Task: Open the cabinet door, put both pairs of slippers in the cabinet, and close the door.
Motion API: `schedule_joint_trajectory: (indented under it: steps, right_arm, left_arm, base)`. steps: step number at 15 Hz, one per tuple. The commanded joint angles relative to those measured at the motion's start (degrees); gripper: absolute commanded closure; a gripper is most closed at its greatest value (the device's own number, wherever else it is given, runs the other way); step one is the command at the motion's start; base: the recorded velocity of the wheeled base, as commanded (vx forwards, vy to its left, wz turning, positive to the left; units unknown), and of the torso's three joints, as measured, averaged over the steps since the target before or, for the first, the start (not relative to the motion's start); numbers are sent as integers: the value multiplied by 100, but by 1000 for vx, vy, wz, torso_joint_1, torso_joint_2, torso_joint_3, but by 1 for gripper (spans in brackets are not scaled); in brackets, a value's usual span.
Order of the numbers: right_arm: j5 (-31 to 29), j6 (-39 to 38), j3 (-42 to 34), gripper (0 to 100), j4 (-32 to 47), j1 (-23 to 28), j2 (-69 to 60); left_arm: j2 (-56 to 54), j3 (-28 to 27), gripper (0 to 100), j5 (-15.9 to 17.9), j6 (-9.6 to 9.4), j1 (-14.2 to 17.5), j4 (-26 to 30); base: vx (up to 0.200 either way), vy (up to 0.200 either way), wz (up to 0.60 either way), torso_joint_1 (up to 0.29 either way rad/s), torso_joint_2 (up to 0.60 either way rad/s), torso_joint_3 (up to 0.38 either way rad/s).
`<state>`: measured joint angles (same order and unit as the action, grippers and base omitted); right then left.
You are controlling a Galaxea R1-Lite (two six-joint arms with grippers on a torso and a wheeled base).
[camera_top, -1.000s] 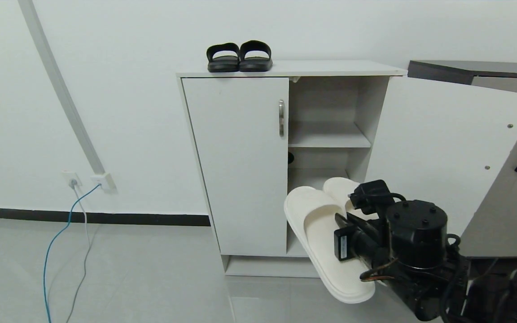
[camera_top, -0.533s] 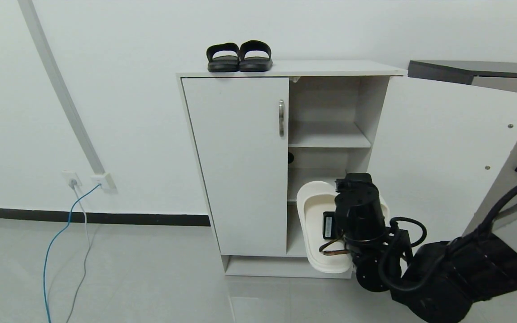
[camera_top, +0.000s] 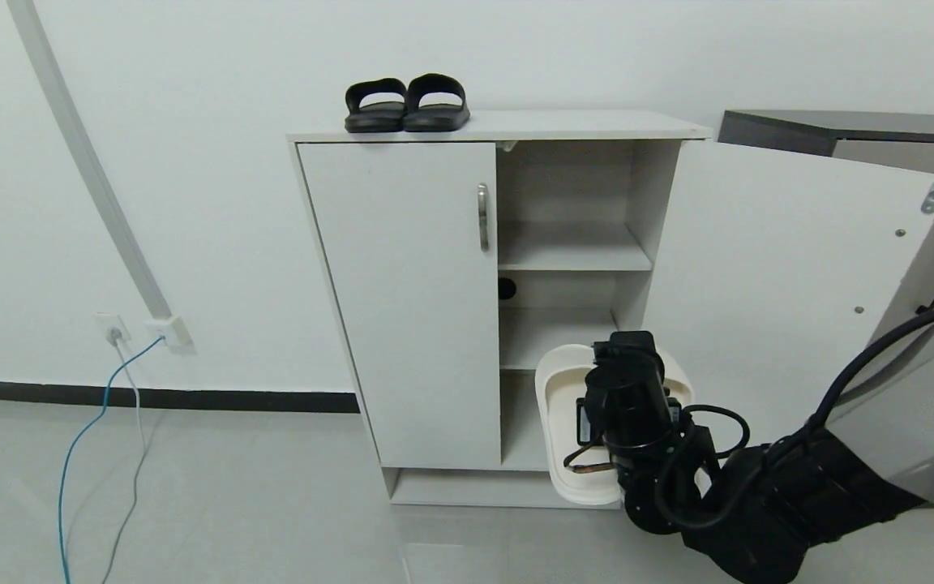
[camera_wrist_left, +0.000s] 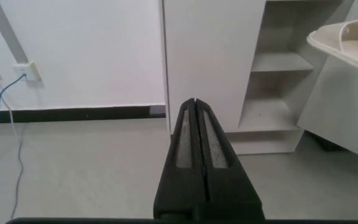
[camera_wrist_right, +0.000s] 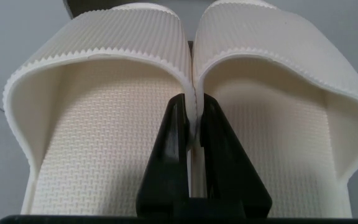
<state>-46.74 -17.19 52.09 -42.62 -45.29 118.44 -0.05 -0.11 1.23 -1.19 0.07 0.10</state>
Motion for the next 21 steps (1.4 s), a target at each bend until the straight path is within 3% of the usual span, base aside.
schedule_joint_trajectory:
  steps: [1, 5, 8, 21]
  right_arm:
    - [33, 5, 20, 100, -1, -6, 100]
    - [534, 110, 126, 100, -546, -121, 531]
    - [543, 383, 495, 100, -862, -138, 1040]
    - [517, 339, 486, 100, -1091, -138, 1383]
  left_arm:
    - [14, 2, 100, 0, 5, 1, -1]
    - [14, 2, 100, -9, 49, 1, -1]
    - [14, 2, 100, -9, 40, 1, -1]
    - [31, 2, 100, 0, 49, 1, 8]
  base:
    - [0, 0, 0, 0, 0, 0]
    - [0, 0, 0, 0, 0, 0]
    - [0, 0, 0, 0, 0, 0]
    - [0, 0, 0, 0, 0, 0]
